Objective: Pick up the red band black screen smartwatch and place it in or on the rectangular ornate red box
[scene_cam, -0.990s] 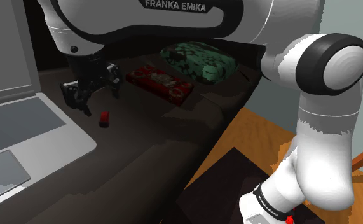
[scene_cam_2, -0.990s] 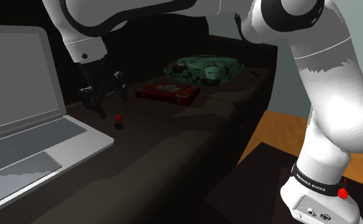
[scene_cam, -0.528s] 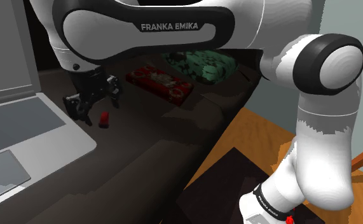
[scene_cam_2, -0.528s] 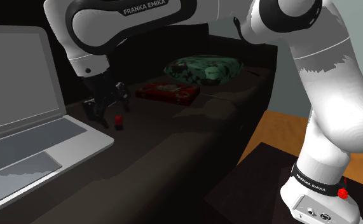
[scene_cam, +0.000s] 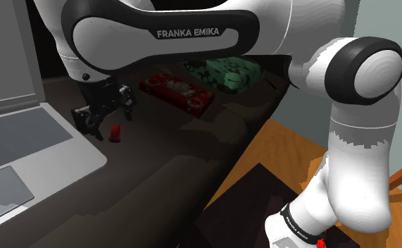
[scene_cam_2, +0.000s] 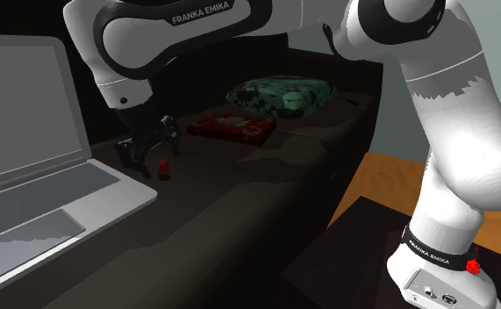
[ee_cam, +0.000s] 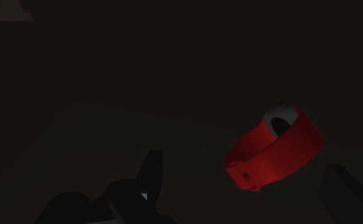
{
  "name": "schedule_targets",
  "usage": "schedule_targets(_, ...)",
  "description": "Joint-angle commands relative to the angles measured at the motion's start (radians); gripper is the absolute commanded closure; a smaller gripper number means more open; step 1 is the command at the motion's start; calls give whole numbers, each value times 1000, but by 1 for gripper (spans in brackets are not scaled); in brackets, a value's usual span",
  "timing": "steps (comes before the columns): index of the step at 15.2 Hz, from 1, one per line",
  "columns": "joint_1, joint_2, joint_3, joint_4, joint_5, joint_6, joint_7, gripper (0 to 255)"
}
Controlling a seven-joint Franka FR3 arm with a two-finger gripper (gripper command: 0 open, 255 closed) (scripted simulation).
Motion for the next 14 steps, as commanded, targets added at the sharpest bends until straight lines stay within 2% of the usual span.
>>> schedule_targets(1,0,0,0,0,0,0,0,255)
schedule_targets(10,0,0,0,0,0,0,0,255)
schedule_targets(14,6,-5,2,47,4,-50,-9,255)
